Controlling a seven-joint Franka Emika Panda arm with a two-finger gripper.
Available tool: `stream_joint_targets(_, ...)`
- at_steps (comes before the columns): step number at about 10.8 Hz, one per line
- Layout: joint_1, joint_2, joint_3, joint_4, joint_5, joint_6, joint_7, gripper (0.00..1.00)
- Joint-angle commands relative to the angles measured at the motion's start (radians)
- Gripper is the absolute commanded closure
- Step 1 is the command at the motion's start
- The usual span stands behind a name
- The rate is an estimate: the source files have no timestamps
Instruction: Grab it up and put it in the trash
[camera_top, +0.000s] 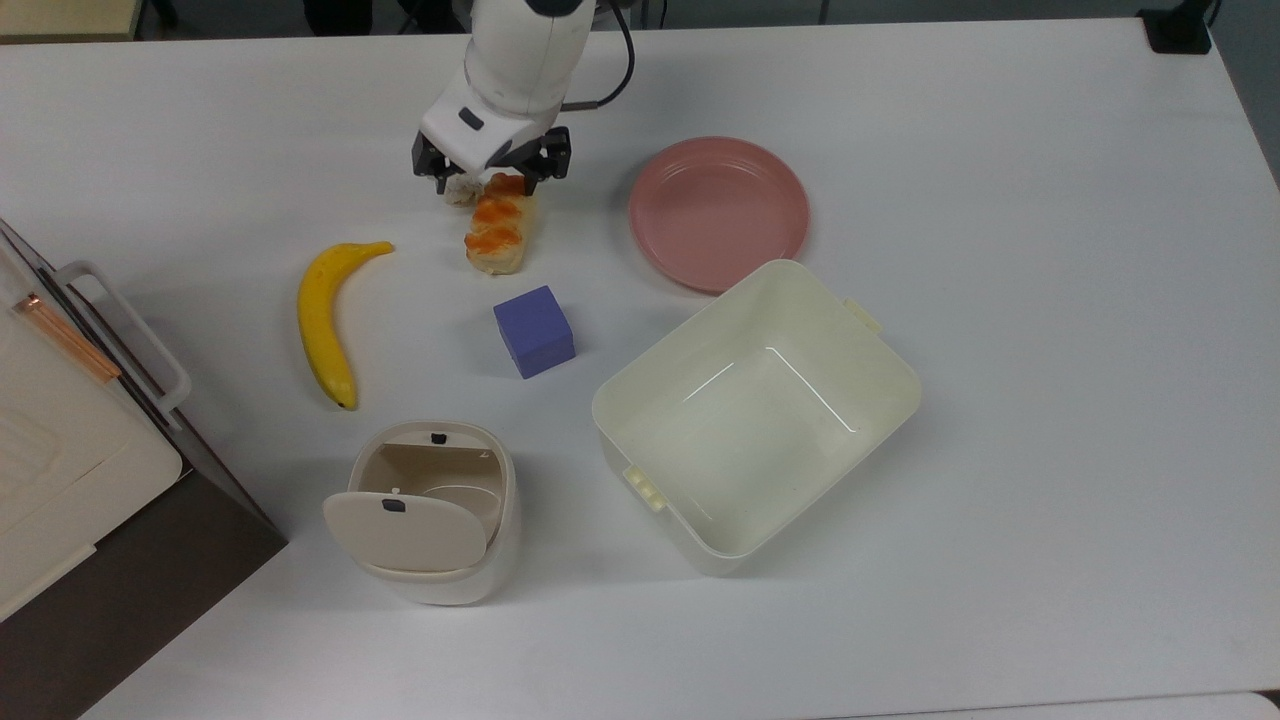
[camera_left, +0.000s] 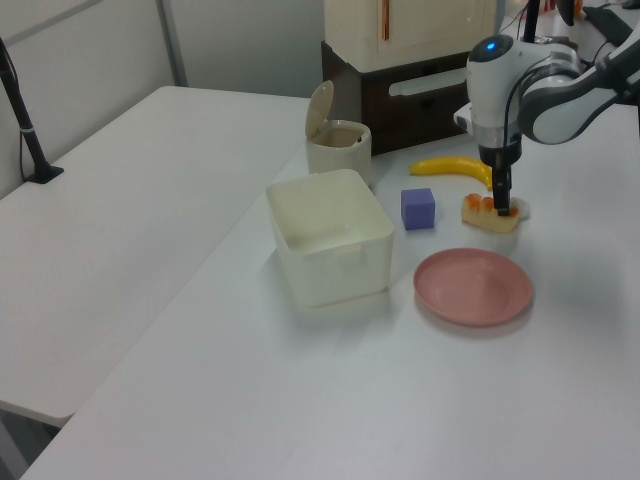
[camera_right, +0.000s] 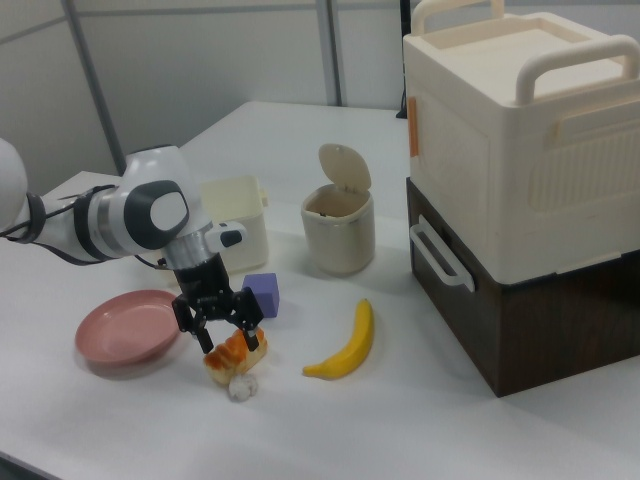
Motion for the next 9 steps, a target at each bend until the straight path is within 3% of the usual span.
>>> stream_joint_targets(1,0.009,-0.081,-0.005,-0.023,-0.014,-0.074,-0.024,0.00)
stream_joint_targets(7,-0.003,-0.073,-0.011,-0.035,-0.028,-0.108,-0.110,0.00)
stream_joint_targets(9,-0.015,-0.070,-0.011,-0.049,-0.085,-0.110,-0.110,0.00)
